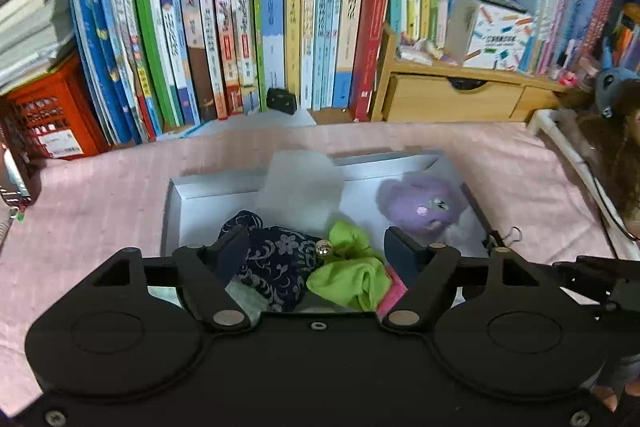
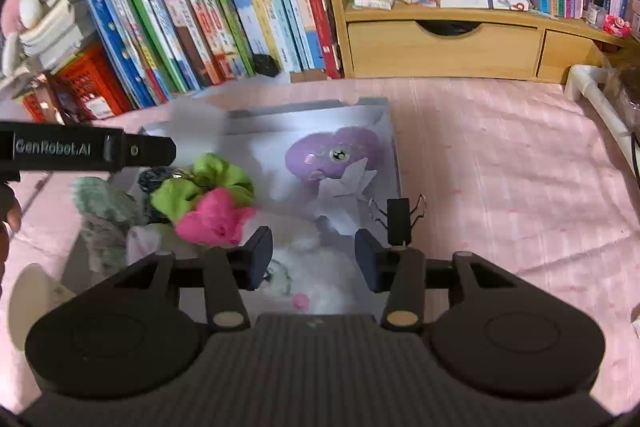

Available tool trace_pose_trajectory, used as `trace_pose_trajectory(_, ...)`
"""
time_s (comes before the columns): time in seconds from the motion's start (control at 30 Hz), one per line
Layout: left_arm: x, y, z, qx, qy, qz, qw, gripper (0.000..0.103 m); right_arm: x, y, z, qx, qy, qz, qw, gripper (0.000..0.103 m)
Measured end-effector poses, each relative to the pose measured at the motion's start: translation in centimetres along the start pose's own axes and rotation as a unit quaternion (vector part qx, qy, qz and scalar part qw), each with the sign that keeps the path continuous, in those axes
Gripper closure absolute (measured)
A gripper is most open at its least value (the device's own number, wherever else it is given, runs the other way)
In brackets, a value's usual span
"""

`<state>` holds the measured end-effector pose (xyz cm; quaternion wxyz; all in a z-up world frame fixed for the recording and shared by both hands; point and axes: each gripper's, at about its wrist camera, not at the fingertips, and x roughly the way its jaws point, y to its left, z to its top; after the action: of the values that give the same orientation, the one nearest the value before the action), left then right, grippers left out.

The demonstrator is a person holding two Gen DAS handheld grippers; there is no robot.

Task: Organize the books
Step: 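Open both tools to drop the foam sheet and paper into the box, then move both tools back toward the gold sequined heart and blue packet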

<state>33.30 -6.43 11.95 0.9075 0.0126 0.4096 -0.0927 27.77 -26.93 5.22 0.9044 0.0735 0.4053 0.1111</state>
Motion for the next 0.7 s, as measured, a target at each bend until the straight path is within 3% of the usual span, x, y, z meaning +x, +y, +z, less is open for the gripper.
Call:
trace_pose_trajectory(0.37,-8.8,-1.1,-4.3,0.035,-0.075,-0.041,0.9957,0.022,-7.3,1.5,-2.5,-0.034,-0.069,0.014,0.997,0.029)
trace_pose_trajectory(0.7,-14.4,-1.7,-11.5,0.044,-0.119,-0.067,0.9897,0.02,-12.8,3.0,-6.8,-0.07,-0.115,0.027,0.991,0.022)
